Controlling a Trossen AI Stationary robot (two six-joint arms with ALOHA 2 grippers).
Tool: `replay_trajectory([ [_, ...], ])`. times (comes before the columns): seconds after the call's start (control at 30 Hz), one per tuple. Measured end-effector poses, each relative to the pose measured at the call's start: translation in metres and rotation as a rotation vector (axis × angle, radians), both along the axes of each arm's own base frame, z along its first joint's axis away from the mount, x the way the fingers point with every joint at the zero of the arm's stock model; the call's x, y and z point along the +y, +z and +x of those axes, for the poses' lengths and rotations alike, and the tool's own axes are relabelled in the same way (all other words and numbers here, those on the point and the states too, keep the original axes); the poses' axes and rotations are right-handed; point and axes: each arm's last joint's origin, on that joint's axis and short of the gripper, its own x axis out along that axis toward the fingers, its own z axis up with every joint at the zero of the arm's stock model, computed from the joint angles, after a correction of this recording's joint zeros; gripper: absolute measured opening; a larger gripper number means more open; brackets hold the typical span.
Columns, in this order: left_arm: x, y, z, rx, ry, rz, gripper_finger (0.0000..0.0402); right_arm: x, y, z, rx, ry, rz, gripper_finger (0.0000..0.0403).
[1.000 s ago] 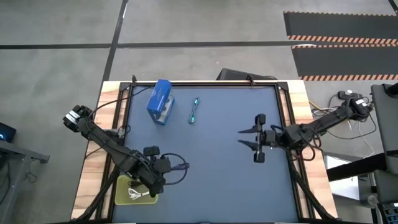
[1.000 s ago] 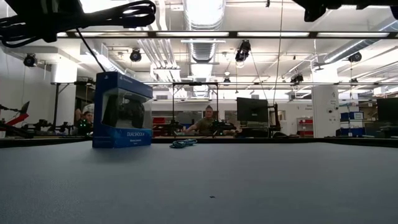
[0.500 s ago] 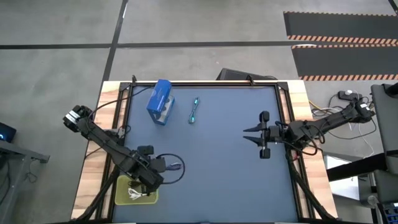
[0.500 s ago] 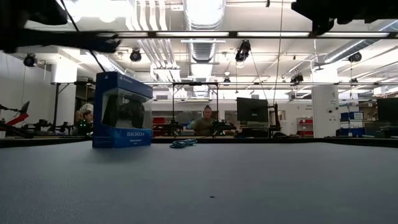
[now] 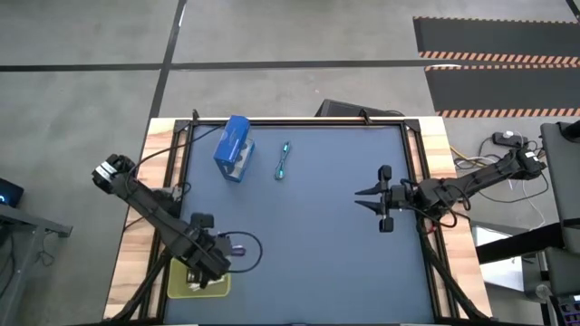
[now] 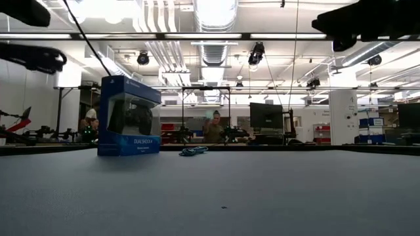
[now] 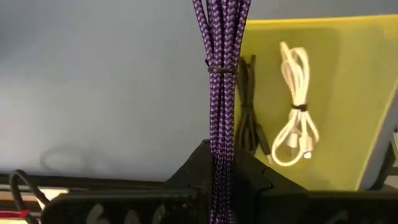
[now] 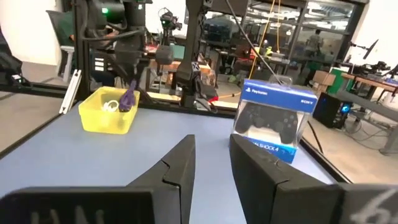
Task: Pick and place USB-C Cables
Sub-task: Put the violet white charger cable into the yellow bin
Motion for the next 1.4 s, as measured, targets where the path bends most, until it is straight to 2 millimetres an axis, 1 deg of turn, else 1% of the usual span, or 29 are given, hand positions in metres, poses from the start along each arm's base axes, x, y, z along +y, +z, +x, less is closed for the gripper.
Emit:
replay_trajectory([
  [0.13, -0.014, 0.0, -0.013, -0.006, -0.006, -0.002, 0.001, 0.0, 0.001, 0.0, -0.008, 0.001, 0.005, 0.0093],
  [0.37, -0.042, -0.001, -0.048, -0.014, 0.01, 0.004, 0.001, 0.0, 0.001, 0.0, -0.009, 0.001, -0.016, 0.0088],
  [0.5, -0.051, -0.001, -0.061, -0.046, 0.043, 0.028, 0.001, 0.0, 0.005, 0.001, -0.021, 0.003, -0.014, 0.0086],
  [0.63, -0.055, -0.005, -0.071, -0.046, 0.069, 0.041, 0.0015, 0.001, 0.007, 0.001, -0.029, 0.01, -0.021, 0.0086],
  [0.93, -0.056, -0.014, -0.072, -0.037, 0.066, 0.077, 0.0014, 0.001, 0.007, 0.001, -0.029, 0.012, -0.031, 0.0086],
  [1.2, -0.052, -0.028, -0.074, -0.017, 0.038, 0.11, 0.0014, 0.001, 0.006, 0.001, -0.022, 0.012, -0.03, 0.0086],
  [1.4, -0.052, -0.029, -0.074, -0.026, 0.031, 0.1, 0.0014, 0.001, 0.006, 0.001, -0.022, 0.012, -0.021, 0.0086],
])
